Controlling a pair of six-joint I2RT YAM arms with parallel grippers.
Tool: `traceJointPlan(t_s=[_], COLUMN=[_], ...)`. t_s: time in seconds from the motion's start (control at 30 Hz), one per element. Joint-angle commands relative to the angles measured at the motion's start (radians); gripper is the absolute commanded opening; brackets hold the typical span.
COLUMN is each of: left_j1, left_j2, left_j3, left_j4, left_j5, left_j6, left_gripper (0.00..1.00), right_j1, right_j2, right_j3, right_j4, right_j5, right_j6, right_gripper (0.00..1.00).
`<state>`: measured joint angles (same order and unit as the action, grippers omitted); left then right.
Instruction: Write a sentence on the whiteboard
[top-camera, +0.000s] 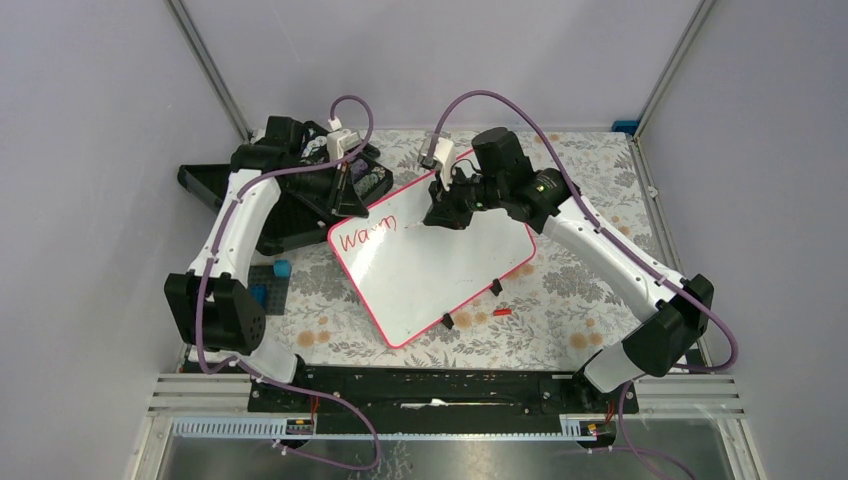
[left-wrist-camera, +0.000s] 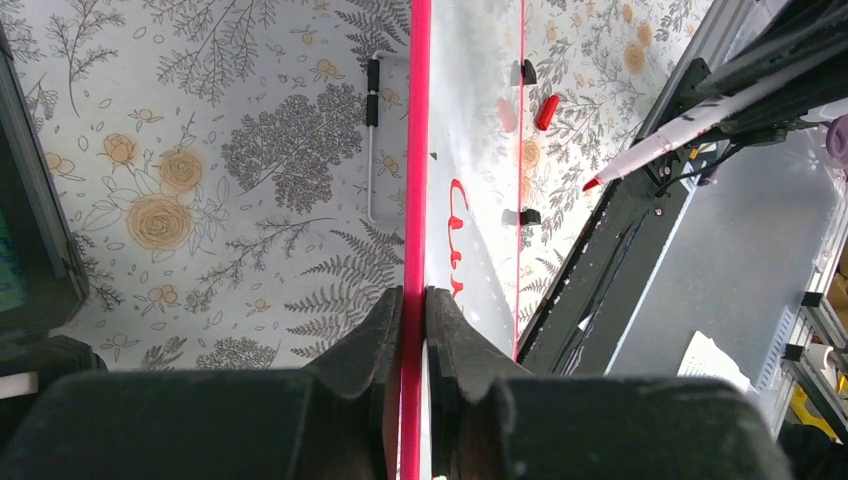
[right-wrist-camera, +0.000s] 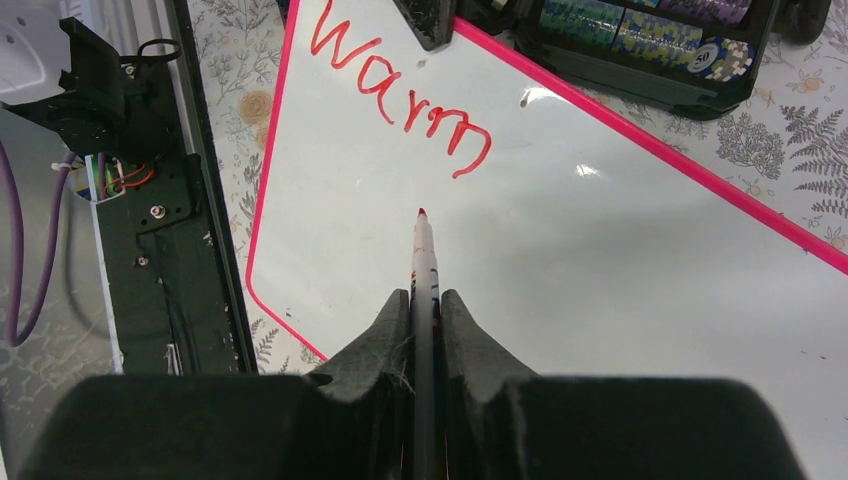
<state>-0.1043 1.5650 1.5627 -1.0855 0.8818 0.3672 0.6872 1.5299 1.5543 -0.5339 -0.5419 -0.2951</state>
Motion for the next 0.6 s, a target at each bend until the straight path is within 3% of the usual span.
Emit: traceJointPlan(t_s=[0.0,0.07,0.33,0.57], left_j1=[-0.029,-0.029,-0.020,0.007], left_j2=[0.035,0.031,-0.055,-0.089], left_j3=[0.039,0.043,0.015,-0.026], left_j4=[0.029,0.030,-0.022,-0.006], left_j5=[-0.007,-0.013,-0.019,-0.014], left_j6=[0.036,0.029,0.030,0.019], left_gripper=[0.11,0.13,0.45,0.43], right_j1=[-0.008,-0.015,-0.060,-0.060], right_j2=[-0.039,-0.038,-0.022,-0.003], right_j3=[0.004,0.003,-0.005,-0.014], right_j4=[0.000,0.000,0.031,0.091], right_j5=[-0.026,-0.024,-0.021,-0.031], right_j6=[-0.022,-0.024,-0.039,-0.031], right_gripper=[0.00,0.00,0.00,0.00])
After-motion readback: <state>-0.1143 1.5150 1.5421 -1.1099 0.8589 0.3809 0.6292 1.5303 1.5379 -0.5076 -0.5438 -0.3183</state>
